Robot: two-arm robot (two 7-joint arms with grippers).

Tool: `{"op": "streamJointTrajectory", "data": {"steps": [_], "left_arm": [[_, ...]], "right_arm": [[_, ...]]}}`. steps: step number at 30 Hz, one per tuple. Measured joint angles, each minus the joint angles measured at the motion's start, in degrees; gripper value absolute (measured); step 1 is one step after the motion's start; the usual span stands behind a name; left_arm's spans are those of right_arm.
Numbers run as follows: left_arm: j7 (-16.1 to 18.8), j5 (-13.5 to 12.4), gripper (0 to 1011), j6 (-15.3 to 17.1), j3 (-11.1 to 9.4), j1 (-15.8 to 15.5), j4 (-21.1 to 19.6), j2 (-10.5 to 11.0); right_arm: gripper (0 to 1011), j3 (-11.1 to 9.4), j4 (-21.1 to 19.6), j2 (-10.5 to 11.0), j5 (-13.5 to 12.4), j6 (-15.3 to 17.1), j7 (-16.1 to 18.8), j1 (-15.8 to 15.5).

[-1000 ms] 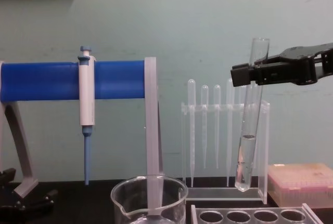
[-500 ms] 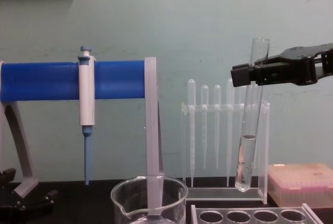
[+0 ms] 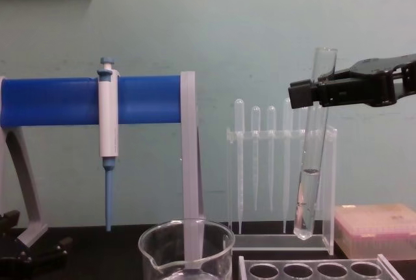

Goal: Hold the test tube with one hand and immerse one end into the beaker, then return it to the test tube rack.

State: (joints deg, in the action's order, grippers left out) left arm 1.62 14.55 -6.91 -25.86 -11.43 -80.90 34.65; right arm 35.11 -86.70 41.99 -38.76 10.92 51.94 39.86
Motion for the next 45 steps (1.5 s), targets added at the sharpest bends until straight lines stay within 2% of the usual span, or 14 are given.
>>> {"op": "streamJointTrajectory", "data": {"steps": [45], "left_arm": [[0.0, 0.0, 1000, 0.0, 0.0, 0.0, 0.0, 0.0]], "right_arm": [[226, 0.0, 0.0, 0.0, 0.0, 0.0, 0.0, 0.0]]}}
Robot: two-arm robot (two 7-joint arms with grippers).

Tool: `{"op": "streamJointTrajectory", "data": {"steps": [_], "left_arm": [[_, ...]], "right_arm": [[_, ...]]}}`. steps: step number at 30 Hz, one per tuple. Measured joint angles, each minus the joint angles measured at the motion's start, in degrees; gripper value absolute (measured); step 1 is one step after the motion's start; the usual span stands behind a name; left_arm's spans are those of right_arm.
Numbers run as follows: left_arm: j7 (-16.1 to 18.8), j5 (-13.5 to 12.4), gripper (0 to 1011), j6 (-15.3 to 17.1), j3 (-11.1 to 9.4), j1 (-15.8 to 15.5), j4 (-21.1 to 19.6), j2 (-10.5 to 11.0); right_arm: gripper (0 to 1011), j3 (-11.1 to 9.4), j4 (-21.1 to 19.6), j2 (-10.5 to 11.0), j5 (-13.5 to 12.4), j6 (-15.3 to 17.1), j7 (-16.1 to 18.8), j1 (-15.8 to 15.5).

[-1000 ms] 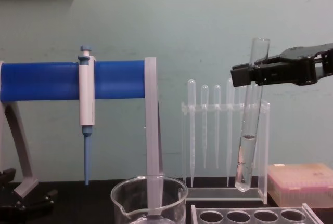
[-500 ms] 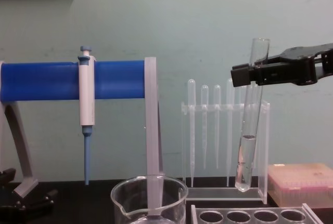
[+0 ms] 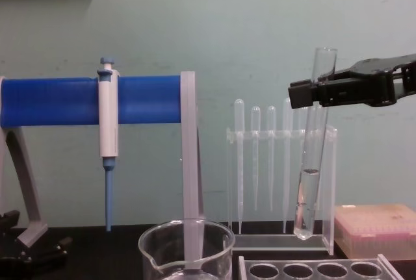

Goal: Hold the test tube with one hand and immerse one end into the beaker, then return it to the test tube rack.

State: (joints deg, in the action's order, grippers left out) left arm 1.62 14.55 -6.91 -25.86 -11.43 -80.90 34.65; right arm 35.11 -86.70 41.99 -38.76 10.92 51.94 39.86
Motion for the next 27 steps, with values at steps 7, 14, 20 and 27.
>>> {"op": "streamJointTrajectory", "data": {"steps": [7, 14, 20, 27], "left_arm": [[0.0, 0.0, 1000, 0.0, 0.0, 0.0, 0.0, 0.0], [0.0, 0.0, 1000, 0.0, 0.0, 0.0, 0.0, 0.0], [0.0, 0.0, 1000, 0.0, 0.0, 0.0, 0.0, 0.0], [0.0, 0.0, 1000, 0.0, 0.0, 0.0, 0.0, 0.0]], "right_arm": [[226, 0.0, 0.0, 0.0, 0.0, 0.0, 0.0, 0.0], [226, 0.0, 0.0, 0.0, 0.0, 0.0, 0.0, 0.0], [226, 0.0, 0.0, 0.0, 0.0, 0.0, 0.0, 0.0], [226, 0.0, 0.0, 0.0, 0.0, 0.0, 0.0, 0.0]]}}
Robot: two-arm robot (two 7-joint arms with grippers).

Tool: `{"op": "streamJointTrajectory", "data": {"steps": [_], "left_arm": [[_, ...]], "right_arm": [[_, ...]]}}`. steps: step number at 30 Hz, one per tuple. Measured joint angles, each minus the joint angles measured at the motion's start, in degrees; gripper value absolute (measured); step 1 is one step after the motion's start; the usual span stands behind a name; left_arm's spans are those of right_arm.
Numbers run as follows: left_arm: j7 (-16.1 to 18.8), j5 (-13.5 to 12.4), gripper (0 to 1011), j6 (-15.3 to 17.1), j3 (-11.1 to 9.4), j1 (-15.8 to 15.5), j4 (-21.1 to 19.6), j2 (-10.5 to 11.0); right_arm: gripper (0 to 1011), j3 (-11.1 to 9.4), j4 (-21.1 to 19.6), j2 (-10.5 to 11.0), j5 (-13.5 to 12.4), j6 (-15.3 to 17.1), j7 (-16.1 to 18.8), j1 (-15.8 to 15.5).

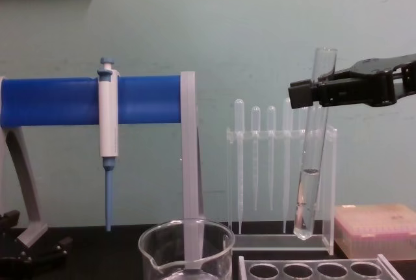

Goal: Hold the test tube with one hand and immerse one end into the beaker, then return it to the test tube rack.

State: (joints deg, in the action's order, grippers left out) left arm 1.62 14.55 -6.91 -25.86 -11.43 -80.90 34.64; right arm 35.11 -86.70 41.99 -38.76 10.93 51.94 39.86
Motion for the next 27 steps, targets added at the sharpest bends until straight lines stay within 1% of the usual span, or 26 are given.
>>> {"op": "streamJointTrajectory", "data": {"steps": [27], "left_arm": [[0.0, 0.0, 1000, 0.0, 0.0, 0.0, 0.0, 0.0]], "right_arm": [[226, 0.0, 0.0, 0.0, 0.0, 0.0, 0.0, 0.0]]}}
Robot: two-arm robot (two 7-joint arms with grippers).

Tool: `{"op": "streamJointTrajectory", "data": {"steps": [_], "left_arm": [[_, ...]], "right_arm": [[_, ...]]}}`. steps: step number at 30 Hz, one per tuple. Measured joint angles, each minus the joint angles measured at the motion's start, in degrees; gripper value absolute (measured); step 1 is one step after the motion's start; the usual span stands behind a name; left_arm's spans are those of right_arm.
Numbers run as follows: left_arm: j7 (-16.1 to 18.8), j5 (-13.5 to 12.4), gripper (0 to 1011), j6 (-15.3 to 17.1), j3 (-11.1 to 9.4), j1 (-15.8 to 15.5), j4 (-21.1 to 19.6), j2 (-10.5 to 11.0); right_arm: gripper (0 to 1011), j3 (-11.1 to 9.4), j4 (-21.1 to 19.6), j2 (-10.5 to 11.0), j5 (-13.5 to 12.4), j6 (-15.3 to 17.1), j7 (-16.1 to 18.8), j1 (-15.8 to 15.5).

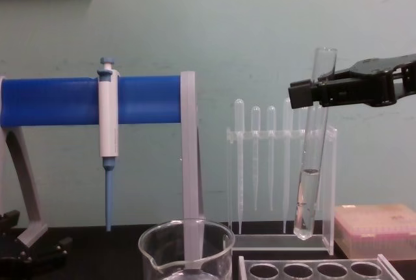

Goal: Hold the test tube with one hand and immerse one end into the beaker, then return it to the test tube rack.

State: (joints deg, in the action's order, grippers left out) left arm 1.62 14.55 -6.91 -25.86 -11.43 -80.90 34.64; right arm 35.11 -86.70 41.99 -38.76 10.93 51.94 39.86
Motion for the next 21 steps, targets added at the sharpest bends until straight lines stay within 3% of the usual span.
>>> {"op": "streamJointTrajectory", "data": {"steps": [21], "left_arm": [[0.0, 0.0, 1000, 0.0, 0.0, 0.0, 0.0, 0.0]], "right_arm": [[226, 0.0, 0.0, 0.0, 0.0, 0.0, 0.0, 0.0]]}}
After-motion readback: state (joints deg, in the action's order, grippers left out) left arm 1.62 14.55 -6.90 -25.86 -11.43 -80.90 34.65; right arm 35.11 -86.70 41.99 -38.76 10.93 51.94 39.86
